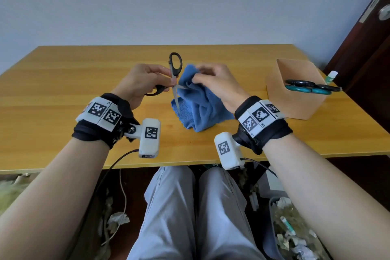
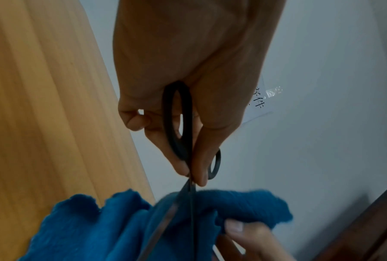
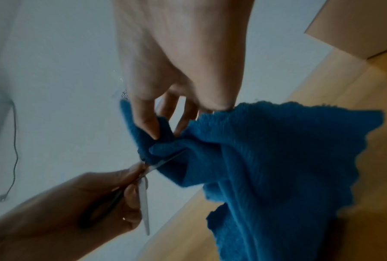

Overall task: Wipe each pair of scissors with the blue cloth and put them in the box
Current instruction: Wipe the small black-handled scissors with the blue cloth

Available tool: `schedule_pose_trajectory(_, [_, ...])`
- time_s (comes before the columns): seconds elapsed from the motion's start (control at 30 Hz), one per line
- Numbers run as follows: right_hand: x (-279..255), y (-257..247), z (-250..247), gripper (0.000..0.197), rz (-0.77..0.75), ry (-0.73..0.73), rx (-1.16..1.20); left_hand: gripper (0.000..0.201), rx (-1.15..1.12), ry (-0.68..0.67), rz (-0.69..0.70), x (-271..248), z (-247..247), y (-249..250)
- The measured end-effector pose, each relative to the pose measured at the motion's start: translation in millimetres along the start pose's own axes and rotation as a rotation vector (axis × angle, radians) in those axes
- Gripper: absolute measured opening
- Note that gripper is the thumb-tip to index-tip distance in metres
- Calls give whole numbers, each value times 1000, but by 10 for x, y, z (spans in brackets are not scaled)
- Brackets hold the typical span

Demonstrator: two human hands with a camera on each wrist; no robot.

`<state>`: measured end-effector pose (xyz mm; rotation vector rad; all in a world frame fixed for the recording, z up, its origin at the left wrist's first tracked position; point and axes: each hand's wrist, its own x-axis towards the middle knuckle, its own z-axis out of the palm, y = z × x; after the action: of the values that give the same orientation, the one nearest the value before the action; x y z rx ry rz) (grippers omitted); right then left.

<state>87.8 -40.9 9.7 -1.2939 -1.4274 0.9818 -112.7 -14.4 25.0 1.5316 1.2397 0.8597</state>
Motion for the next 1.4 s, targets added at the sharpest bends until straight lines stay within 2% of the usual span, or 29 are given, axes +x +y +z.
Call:
schedule_pose_trajectory(0.07, [-24,-1,49,30,58,-98,-54,11,36,-13,-1,-22,15,14])
schedule_pose_trajectory(0.13, [-48,-8,67,22,64,-125,-50,10,45,-20,-8,-40,24,26])
schedule_pose_trajectory(0.2, [-63,-19,81,6,32,-175,-74,6,37,-29,-4,-59,45,29])
schedule_pose_trajectory(0.23, [-63,-24,93,10,30,-191,-87,6,35,-30,0,-62,57,24])
schedule_pose_trajectory(0.37, [-37,-6,151,25,64,-156,-61,10,46,-41,-11,-52,53,38])
schedule_pose_trajectory(0.53, [-34,41,70,30,128,-151,63,17,54,-27,-31,-45,-102,64])
schedule_pose_trajectory(0.63, [-25,-3,96,32,104,-176,59,19,63,-33,-31,-59,-65,58])
schedule_pose_trajectory(0.73, [-7,-31,172,33,91,-189,48,13,100,-41,-21,-69,0,77])
schedule_pose_trajectory(0.87, [-8,26,112,34,136,-205,52,24,87,-34,-43,-63,-50,70])
schedule_pose_trajectory(1.07, [-9,3,150,37,150,-183,62,17,108,-40,-42,-73,64,60])
schedule_pose_trajectory(1.27, [-3,24,128,36,171,-225,139,9,59,-89,-36,-93,9,108])
schedule_pose_trajectory(1.4, [-8,105,111,35,168,-127,102,10,21,-70,-59,-59,-96,33])
